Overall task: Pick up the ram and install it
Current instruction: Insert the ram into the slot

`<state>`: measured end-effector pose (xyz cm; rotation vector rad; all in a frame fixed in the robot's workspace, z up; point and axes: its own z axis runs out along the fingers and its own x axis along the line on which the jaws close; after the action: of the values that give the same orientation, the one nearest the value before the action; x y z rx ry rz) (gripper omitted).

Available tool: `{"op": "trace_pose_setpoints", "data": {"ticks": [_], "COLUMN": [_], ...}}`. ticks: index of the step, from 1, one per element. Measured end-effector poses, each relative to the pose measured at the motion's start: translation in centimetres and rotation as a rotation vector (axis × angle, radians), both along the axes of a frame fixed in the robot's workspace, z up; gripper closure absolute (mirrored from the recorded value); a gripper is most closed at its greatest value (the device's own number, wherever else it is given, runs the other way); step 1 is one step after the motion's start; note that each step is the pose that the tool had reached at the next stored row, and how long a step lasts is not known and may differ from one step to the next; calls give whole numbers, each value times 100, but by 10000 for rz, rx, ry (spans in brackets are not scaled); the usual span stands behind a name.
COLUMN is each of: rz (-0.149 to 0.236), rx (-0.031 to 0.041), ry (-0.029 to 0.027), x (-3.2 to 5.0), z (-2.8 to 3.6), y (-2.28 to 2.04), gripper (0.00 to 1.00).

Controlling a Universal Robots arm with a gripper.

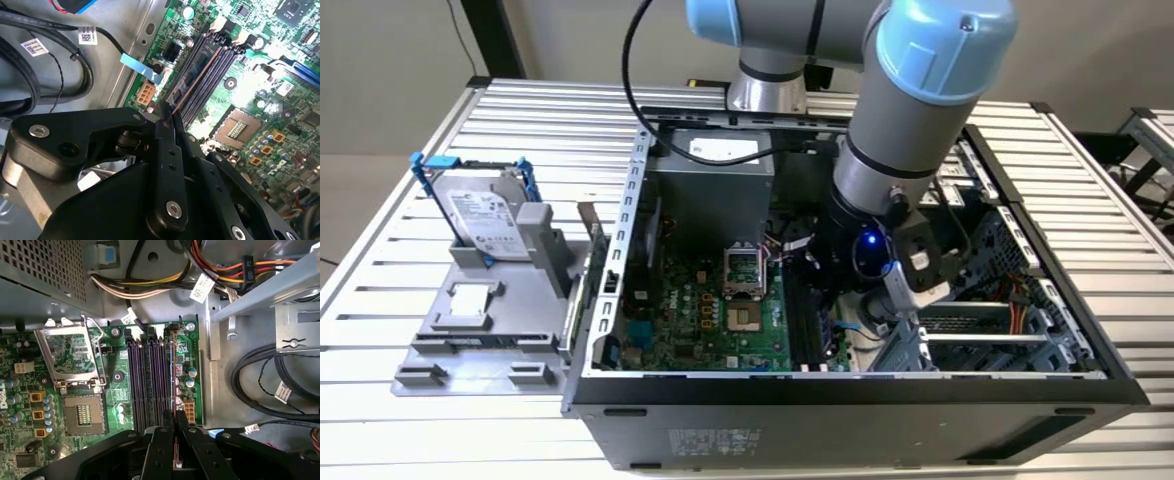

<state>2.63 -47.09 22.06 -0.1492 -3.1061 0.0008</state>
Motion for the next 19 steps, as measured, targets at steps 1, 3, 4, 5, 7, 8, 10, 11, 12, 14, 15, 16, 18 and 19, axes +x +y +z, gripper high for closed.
{"op": "trace_pose_setpoints", "data": {"ticks": [1,3,4,5,7,8,10,11,12,14,15,16,18,19], "rz": [1,-1,-2,0,-1,-1,-1,0,1,-1,0,0,-1,-1], "rx": [0,-4,-8,-8,-6,-4,-10,-12,-16,-36,-64,-83,-191,-289], "ry": [2,9,11,14,25,29,41,49,57,69,80,87,91,91], "x": [0,-1,-2,-1,-1,-1,-1,0,4,6,8,10,12,11], "z": [-12,-39,-45,-50,-58,-60,-63,-63,-63,-50,-28,-10,14,23], "y": [-1,-2,-5,-10,-20,-23,-24,-24,-24,-23,-23,-20,-18,-18], "gripper": [100,100,100,100,100,100,100,100,100,100,100,100,100,100]}}
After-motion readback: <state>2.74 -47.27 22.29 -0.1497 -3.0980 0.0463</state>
